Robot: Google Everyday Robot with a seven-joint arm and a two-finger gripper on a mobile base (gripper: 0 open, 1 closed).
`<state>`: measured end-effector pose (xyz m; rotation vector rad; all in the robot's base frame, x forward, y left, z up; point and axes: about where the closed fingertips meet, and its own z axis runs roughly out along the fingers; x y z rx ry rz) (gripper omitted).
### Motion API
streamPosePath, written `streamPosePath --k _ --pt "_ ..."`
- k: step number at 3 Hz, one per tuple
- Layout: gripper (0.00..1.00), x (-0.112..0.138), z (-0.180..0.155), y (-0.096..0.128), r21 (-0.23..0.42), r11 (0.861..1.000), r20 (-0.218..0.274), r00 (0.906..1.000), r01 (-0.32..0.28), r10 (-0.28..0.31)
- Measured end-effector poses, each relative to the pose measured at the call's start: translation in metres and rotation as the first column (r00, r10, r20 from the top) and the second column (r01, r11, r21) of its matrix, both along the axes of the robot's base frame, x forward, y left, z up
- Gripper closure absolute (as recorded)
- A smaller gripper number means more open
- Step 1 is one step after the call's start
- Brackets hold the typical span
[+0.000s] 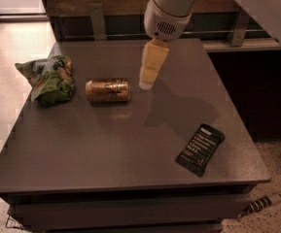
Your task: Place orange can upright
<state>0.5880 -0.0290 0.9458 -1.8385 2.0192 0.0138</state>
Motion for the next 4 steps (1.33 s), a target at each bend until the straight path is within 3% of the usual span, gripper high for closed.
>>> streamPosePath --k 1,2,4 --pt "0.00 0.000 0.000 0.000 0.000 1.000 0.000 1.0000 0.000 0.000" --pt "0.00 0.018 -0.014 0.010 -0.011 1.000 -0.034 0.9994 -0.010 0.009" --pt "0.00 0.052 -0.061 0.043 -0.046 0.998 -0.172 0.9842 -0.051 0.043"
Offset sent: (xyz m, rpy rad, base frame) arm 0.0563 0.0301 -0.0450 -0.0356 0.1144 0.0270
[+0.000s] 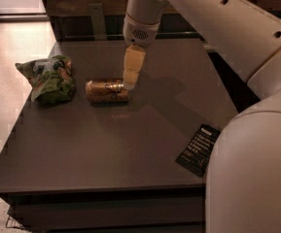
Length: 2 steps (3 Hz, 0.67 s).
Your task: Place orange can upright
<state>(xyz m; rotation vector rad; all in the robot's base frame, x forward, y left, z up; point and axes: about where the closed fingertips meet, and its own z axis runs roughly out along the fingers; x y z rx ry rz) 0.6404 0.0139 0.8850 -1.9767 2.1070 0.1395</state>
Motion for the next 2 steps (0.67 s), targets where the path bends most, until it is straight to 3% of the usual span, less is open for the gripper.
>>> streamPosePath --k 2 --pt "0.00 -0.020 -0.032 0.059 -0.082 0.994 -0.090 0.9937 -0.075 0.067"
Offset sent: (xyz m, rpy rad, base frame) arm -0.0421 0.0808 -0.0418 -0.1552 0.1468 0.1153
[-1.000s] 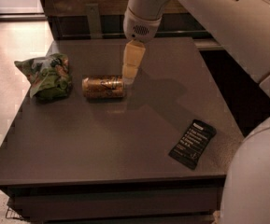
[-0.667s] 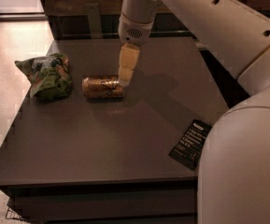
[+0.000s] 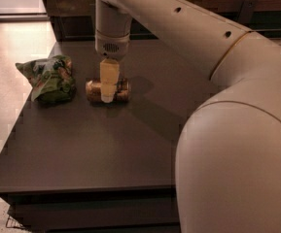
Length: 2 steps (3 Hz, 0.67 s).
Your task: Place orange can upright
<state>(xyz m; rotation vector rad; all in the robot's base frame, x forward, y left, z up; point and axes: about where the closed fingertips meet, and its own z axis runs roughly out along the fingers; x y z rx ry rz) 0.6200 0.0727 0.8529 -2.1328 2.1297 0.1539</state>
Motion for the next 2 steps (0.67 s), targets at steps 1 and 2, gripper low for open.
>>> streamPosePath --k 1,2 --pt "0.00 -0.011 -0.015 0.018 -0.039 0.999 -0.034 0.9991 -0.025 0.024" --pt "0.16 -0.019 -0.026 0.012 -0.056 0.998 -0.036 0.9993 0.008 -0.010"
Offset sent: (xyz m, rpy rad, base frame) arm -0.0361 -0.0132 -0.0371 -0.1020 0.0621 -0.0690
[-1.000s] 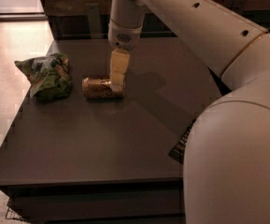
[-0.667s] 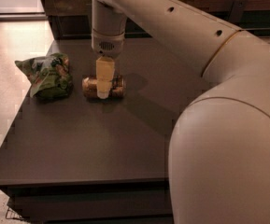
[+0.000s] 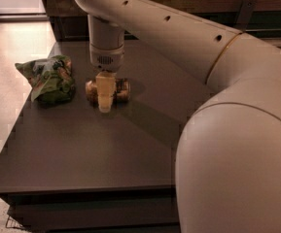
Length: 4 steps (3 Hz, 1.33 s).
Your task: Place orange can upright
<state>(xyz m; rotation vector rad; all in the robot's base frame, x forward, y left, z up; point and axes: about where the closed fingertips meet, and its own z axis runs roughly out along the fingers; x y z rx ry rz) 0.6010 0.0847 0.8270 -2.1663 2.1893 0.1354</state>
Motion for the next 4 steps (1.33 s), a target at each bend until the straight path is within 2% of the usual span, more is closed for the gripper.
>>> streamPosePath --k 3,4 --pt "0.85 0.0056 -0.0065 0.0080 0.019 1.000 0.015 0.9999 -0.001 0.001" --pt "1.00 0.0065 -0.0071 0.0092 0.021 1.000 0.017 0.9999 -0.001 0.001"
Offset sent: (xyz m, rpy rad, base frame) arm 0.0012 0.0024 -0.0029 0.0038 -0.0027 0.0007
